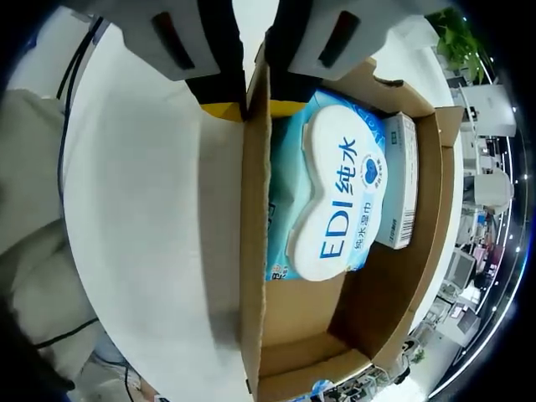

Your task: Operate the shoe box by opening the lid, removing the specified soft item, and placing it in the target area until the item is outside and the box remains undamaged.

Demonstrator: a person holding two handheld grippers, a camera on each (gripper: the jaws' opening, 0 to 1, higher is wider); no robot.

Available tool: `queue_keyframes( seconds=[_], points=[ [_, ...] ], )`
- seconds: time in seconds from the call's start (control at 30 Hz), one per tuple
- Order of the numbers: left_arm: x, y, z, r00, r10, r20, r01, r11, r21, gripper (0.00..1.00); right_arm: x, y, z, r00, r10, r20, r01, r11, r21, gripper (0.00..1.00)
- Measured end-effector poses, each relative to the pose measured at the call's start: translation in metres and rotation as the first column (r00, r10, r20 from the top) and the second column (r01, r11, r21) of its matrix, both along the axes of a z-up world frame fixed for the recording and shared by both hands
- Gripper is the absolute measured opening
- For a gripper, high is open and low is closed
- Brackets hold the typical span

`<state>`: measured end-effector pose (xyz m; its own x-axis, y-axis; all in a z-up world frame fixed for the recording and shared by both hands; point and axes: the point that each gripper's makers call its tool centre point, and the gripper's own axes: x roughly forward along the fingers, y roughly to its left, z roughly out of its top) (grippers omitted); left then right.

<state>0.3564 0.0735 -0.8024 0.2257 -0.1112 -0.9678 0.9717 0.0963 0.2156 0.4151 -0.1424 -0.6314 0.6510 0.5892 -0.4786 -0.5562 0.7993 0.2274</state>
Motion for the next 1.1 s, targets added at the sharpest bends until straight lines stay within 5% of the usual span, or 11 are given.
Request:
queue_keyframes(
  seconds=[1.1],
  points=[
    [0.0, 0.001, -0.001, 1.0, 0.002, -0.002, -0.001, 1.0, 0.017, 0.06, -0.003, -0.078, -0.007, 0.98, -0.197, -0.001, 0.197, 0.98, -0.004, 0.17]
  ],
)
